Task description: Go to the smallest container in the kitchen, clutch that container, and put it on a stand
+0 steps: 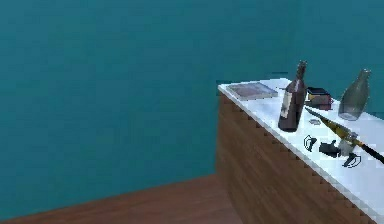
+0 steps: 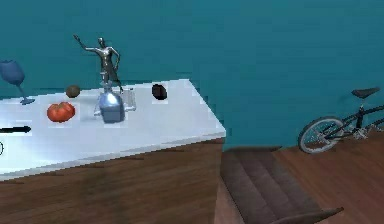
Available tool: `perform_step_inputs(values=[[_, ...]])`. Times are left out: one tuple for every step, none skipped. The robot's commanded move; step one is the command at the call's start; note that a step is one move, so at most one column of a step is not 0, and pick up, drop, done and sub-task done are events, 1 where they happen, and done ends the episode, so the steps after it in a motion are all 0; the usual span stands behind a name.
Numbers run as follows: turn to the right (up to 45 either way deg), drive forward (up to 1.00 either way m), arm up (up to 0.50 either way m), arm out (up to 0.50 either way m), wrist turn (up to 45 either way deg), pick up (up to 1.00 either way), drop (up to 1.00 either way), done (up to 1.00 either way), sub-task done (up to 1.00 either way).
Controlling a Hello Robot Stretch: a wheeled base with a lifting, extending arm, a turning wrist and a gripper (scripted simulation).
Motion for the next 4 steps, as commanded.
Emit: perform_step_inputs(values=[[45.0,0.0,0.0,0.0,0.0,0.0,0.0,0.0,0.0],[-45.0,0.0,0.0,0.0,0.0,0.0,0.0,0.0,0.0],[-12.0,0.0,0.0,0.0,0.0,0.0,0.0,0.0,0.0],[0.0,0.3,0.0,0.0,0.0,0.0,0.0,0.0,0.0]])
